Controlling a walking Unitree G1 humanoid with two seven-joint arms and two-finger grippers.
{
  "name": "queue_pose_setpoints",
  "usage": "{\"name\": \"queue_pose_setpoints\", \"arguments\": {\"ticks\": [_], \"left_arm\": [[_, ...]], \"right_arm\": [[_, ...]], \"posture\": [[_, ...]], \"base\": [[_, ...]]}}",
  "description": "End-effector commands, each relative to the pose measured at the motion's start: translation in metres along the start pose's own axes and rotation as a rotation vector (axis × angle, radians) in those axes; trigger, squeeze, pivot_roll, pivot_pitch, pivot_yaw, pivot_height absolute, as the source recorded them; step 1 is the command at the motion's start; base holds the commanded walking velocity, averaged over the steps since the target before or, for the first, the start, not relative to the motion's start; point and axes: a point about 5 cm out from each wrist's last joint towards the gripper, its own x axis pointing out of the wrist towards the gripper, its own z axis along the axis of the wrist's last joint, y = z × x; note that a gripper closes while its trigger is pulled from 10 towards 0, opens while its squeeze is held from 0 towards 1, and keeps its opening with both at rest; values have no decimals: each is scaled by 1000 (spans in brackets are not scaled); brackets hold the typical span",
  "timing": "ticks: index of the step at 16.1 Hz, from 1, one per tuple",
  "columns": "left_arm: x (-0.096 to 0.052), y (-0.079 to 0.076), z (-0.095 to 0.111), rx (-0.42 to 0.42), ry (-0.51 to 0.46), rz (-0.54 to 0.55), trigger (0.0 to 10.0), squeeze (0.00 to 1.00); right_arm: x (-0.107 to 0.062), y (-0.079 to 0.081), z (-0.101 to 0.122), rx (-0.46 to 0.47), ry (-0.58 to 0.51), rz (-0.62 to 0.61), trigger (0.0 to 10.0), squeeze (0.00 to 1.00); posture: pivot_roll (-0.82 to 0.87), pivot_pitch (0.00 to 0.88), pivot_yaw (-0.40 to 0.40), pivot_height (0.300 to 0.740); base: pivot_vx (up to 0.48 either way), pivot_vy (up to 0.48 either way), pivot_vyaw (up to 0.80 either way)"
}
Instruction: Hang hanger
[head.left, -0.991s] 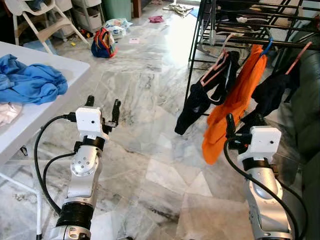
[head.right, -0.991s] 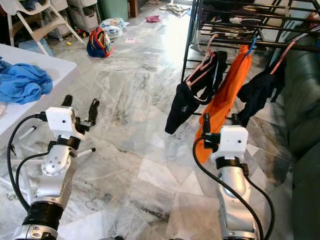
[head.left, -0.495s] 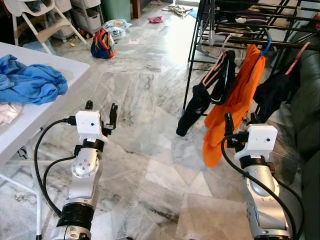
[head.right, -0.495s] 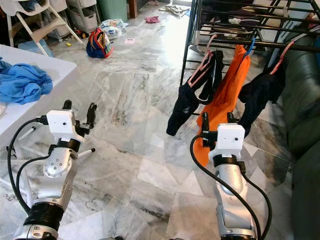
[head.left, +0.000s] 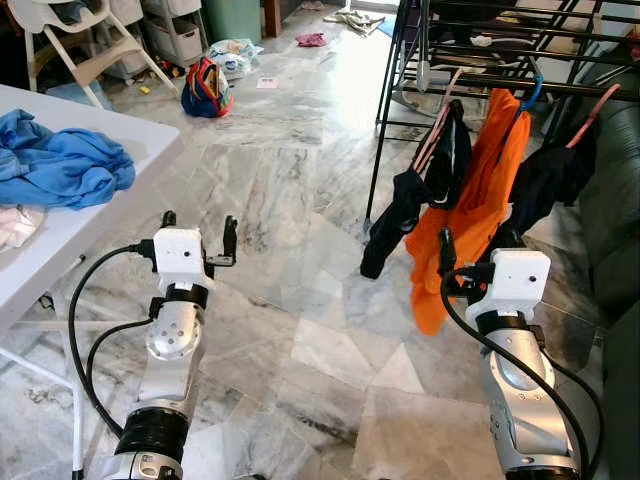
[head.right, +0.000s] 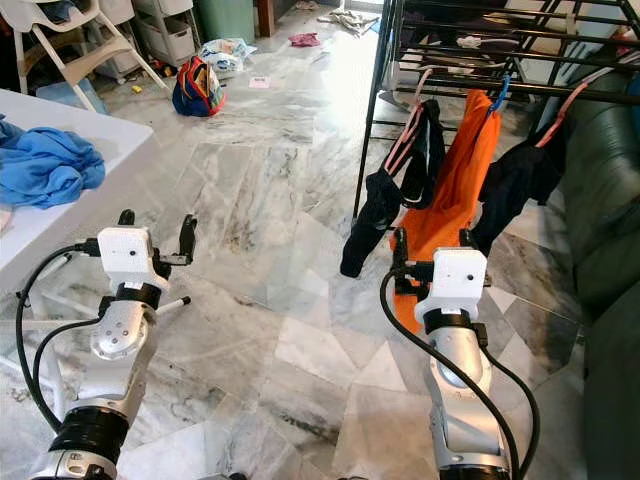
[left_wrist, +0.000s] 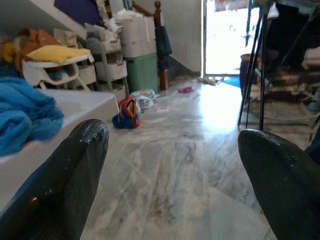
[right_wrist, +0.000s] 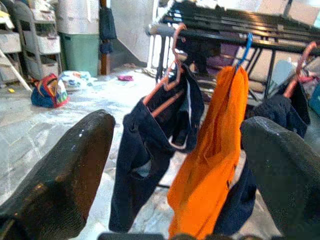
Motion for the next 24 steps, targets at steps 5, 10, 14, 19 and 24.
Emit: {"name": "queue_pose_setpoints", "arguments": {"ticks": [5,10,14,19,24], "left_arm": [[-14,1,-22,60,97,20,10000,1000],[-15,-8,-25,59,123,-34,10000,498],[-12,-13,-24,36,124,-52,10000,0],[-10,-14,-26,14,140,-56,10000,0],[-12,-20,-32,7,169,-72,10000,0]], "right_arm": [[-5,2,-10,52,63,12,10000,1000],[-8,7,-11,56,81,46,10000,27],[-6,6,-17,-13,118,46,10000,0],[-15,19,-28,-4,201,125,10000,0],[-16,17,-35,111,245,93,10000,0]], "posture": [[-14,136,-18,740],[-21,133,-21,740],[-34,128,-17,740],[-32,103,-17,740],[-11,36,-30,740]], "base": [[0,0,0],[0,0,0],[0,0,0],[0,0,0],[0,0,0]]}}
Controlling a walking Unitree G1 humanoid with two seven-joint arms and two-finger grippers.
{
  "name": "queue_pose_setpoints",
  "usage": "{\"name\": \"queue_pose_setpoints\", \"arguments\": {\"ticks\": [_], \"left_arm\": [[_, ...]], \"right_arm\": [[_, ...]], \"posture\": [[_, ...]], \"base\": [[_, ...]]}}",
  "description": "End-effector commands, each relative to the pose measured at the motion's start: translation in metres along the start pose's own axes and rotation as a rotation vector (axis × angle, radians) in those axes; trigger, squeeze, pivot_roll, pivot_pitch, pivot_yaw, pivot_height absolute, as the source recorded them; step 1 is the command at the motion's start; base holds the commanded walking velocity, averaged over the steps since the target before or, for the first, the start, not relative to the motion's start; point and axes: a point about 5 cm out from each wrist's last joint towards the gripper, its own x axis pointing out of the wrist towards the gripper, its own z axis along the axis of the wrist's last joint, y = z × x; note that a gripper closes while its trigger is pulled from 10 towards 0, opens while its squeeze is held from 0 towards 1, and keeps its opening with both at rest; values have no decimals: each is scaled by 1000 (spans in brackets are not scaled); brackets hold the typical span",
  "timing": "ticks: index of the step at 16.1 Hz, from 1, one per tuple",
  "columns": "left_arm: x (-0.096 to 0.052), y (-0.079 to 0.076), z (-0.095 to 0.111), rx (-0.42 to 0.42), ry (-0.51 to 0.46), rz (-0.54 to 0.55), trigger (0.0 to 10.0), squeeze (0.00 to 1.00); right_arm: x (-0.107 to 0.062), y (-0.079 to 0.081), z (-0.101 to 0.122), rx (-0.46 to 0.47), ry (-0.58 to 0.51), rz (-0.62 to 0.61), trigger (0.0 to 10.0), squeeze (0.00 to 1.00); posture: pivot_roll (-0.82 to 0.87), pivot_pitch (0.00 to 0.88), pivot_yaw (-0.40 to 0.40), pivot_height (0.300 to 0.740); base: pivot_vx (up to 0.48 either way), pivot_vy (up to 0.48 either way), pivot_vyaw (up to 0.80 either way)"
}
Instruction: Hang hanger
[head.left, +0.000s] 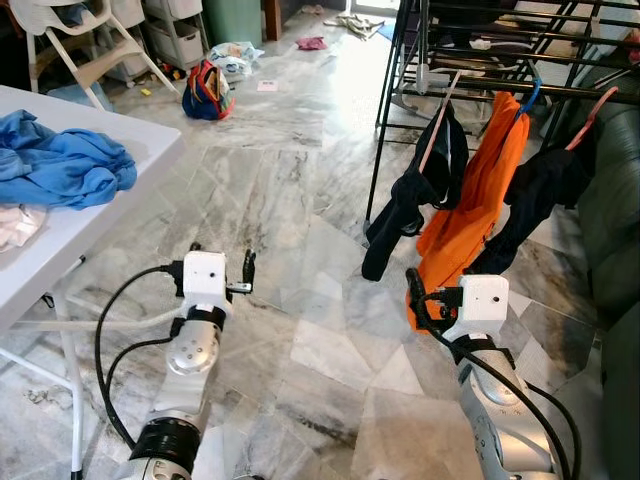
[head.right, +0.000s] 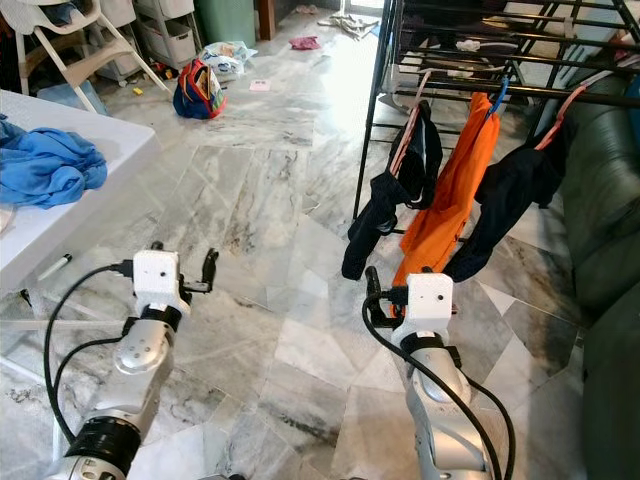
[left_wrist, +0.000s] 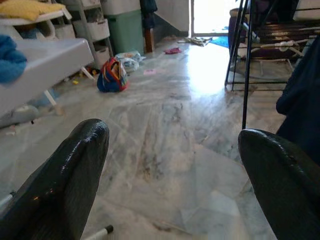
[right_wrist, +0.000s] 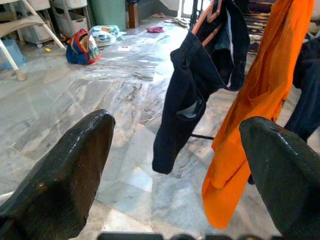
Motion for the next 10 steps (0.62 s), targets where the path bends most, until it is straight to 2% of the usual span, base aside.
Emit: {"name": "queue_pose_setpoints", "arguments": {"ticks": [1,3,4,7,10], "left_arm": [[2,-1,0,-1,5,-3,10000,0],[3,-2,-2,-6,16,-5,10000,0],[3,-3,-6,-12,39,-2,10000,0],[3,-7,-10,-11,59,-10,10000,0],[4,-4,-10,-3,54,7,10000,0]], "right_arm": [[1,-6,-4,4,33,-30,10000,0],[3,-8,-12,8,70,-42,10000,0],[5,-7,-16,-24,68,-33,10000,0],[9,5,-21,-18,85,38,10000,0],[12,14,-21,-97,74,61,10000,0]], "posture": [[-6,9,-34,740],[8,0,-39,740],[19,0,-40,740],[27,0,-44,740],[27,0,-40,740]], "base": [[0,0,0],[0,0,0],[0,0,0],[0,0,0],[0,0,0]]}}
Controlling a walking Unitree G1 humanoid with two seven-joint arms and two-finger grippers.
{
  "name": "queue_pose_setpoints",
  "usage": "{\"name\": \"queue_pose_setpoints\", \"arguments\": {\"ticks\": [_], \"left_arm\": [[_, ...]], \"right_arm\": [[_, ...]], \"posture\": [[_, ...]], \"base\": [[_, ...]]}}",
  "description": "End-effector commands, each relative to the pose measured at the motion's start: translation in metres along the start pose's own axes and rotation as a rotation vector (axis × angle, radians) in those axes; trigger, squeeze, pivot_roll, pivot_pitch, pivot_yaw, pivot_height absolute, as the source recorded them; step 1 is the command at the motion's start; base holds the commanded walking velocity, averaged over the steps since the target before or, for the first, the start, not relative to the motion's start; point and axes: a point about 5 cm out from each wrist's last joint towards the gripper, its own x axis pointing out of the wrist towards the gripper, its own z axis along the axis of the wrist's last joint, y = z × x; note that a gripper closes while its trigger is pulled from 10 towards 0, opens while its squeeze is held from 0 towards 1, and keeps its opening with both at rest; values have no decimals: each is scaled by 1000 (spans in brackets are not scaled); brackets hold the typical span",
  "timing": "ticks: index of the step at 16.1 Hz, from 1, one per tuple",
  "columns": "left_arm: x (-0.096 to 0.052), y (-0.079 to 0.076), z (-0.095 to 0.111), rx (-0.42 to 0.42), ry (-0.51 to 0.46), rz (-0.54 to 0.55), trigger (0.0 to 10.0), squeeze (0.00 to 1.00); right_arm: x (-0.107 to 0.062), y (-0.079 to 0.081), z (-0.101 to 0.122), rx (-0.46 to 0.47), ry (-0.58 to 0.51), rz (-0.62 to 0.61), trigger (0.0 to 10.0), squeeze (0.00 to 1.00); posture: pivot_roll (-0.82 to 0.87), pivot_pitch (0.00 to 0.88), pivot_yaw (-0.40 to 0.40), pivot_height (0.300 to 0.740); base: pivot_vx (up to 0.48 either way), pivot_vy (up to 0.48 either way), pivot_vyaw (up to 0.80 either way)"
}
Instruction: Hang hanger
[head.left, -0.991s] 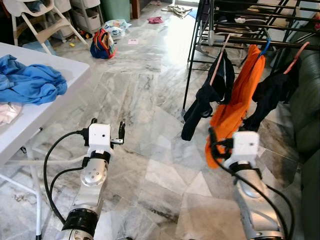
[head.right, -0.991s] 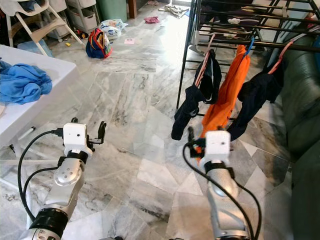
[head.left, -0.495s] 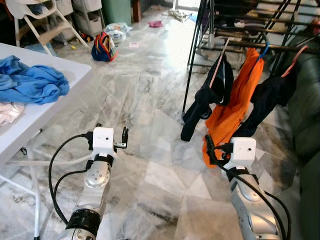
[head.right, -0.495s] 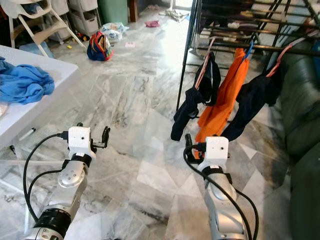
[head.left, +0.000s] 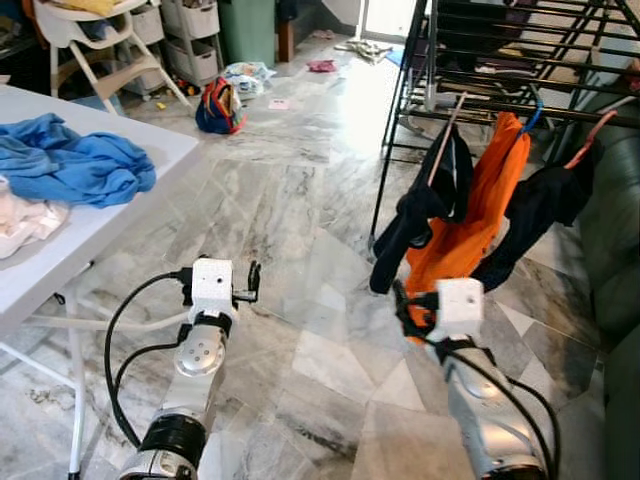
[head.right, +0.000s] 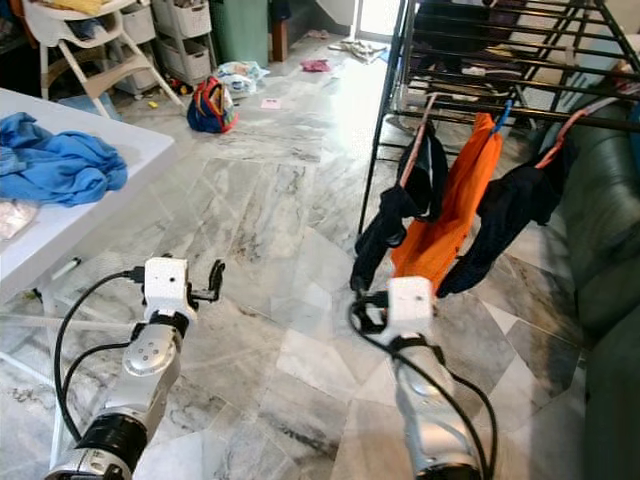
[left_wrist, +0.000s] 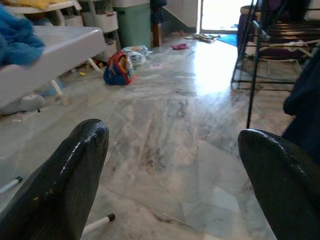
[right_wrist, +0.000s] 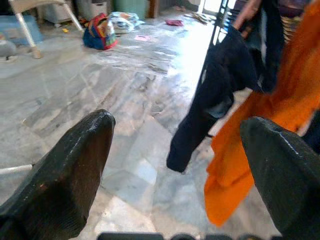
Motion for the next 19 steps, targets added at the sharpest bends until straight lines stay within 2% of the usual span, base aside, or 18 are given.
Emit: {"name": "queue_pose_setpoints", "arguments": {"ticks": [1,4,6,9,13,19], "left_arm": [[2,1,2,6,-7,8,10000,0],[4,1,7,9,-38,-31,10000,0],[6,0,9,-17,-47,-36,10000,0],[3,-10,7,-30,-54,-101,10000,0],[2,-11,7,-36,-56,-111,10000,0],[2,-13,7,-42,-57,-128,10000,0]], "right_arm": [[0,0,-1,-2,9,11,10000,0],[1,-2,5,-14,-35,5,10000,0],[-1,-19,5,21,-59,-83,10000,0],[-4,-29,2,19,-50,-117,10000,0],[-6,-29,2,9,-58,-115,10000,0],[-8,-22,-1,-5,-55,-93,10000,0]], "posture": [[21,0,-33,740],[2,12,-7,740],[-7,35,-9,740],[-22,66,-8,740],[-32,86,-9,740],[-38,109,-5,740]], "base": [[0,0,0],[0,0,0],[0,0,0],[109,0,-171],[357,0,-647],[367,41,0]]}}
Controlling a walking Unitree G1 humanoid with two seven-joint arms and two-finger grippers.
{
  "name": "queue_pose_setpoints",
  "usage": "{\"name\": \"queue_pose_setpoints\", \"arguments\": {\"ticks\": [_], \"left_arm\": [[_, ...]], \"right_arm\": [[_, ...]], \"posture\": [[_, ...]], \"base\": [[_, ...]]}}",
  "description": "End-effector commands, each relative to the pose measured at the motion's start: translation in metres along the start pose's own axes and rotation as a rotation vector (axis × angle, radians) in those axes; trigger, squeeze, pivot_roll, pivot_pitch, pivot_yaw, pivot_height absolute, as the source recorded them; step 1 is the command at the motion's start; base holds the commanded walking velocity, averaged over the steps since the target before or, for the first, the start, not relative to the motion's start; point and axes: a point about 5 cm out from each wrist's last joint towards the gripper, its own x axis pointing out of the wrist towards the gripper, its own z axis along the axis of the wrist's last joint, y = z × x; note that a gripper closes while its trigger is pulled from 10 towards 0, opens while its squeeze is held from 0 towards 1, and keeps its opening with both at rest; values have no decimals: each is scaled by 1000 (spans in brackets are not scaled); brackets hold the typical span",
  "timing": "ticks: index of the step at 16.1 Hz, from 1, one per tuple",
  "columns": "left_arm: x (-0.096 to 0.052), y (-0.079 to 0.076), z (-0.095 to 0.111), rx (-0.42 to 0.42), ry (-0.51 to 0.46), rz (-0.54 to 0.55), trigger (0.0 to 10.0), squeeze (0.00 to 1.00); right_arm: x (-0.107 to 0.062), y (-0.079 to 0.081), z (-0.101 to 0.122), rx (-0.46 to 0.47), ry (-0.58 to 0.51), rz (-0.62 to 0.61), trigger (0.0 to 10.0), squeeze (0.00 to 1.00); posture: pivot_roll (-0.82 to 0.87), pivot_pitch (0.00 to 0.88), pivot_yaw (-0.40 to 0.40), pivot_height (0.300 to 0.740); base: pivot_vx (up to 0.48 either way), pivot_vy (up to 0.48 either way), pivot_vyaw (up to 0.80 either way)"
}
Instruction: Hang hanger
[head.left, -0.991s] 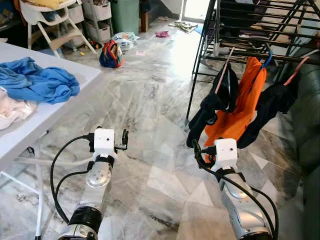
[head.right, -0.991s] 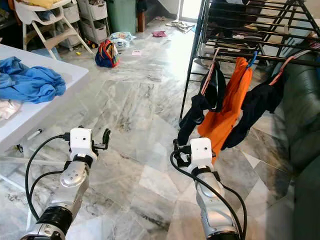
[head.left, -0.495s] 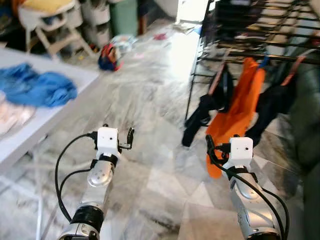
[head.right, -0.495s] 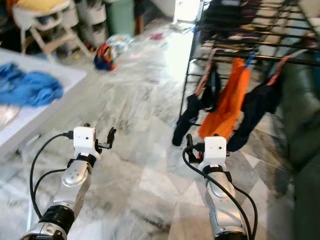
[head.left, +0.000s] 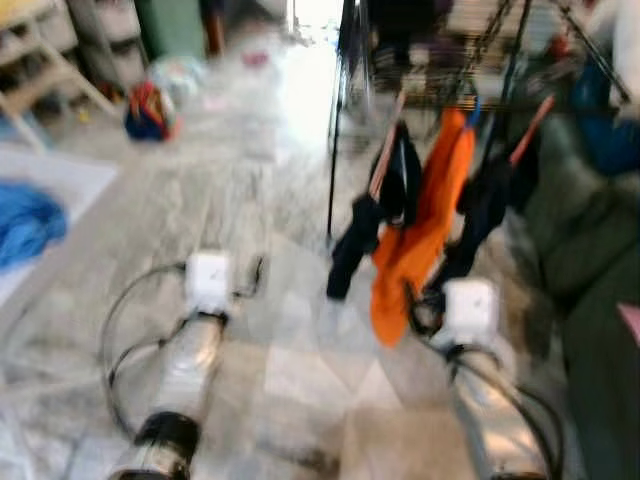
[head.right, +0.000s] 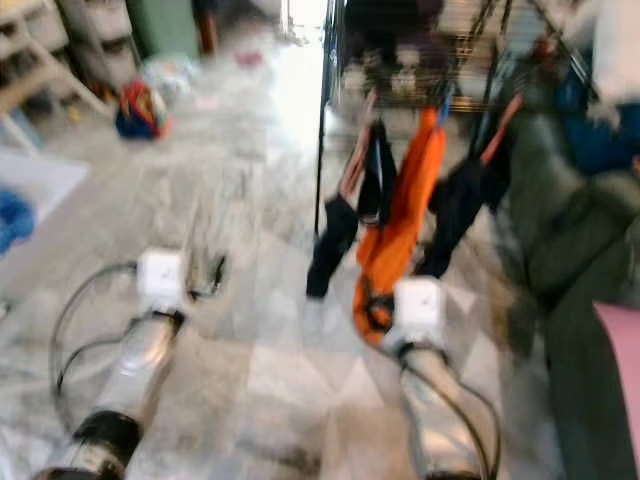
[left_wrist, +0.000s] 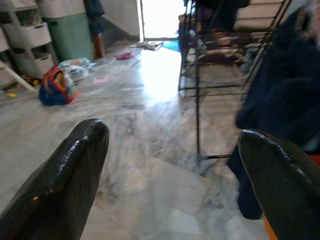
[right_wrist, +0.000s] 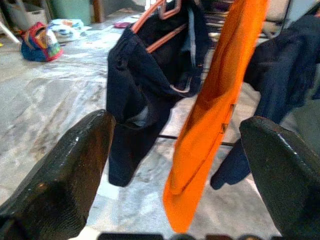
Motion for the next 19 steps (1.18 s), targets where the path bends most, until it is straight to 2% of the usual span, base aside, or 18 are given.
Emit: {"name": "queue_pose_setpoints", "arguments": {"ticks": [1,5,12,16,19], "left_arm": [[1,-12,1,-14,-4,-39,10000,0],[1,-14,1,-12,-4,-51,10000,0],[0,-15,0,2,-3,-71,10000,0],[-1,-16,-2,5,-3,-86,10000,0],[-2,-20,-3,3,3,-100,10000,0]], "right_arm": [[-3,-13,0,-20,-3,-38,10000,0],[-3,-13,-1,-45,-5,-30,10000,0],[-4,-12,-3,-25,3,-43,10000,0],[-4,-11,-5,-23,9,-47,10000,0],[-4,-11,-5,-33,7,-43,10000,0]], "posture": [[-39,110,-5,740],[-39,119,-2,740],[-33,127,2,740],[-29,128,-1,740],[-27,128,-3,740]], "base": [[330,300,0],[284,387,0],[295,374,0],[419,0,-800],[428,0,0]]}}
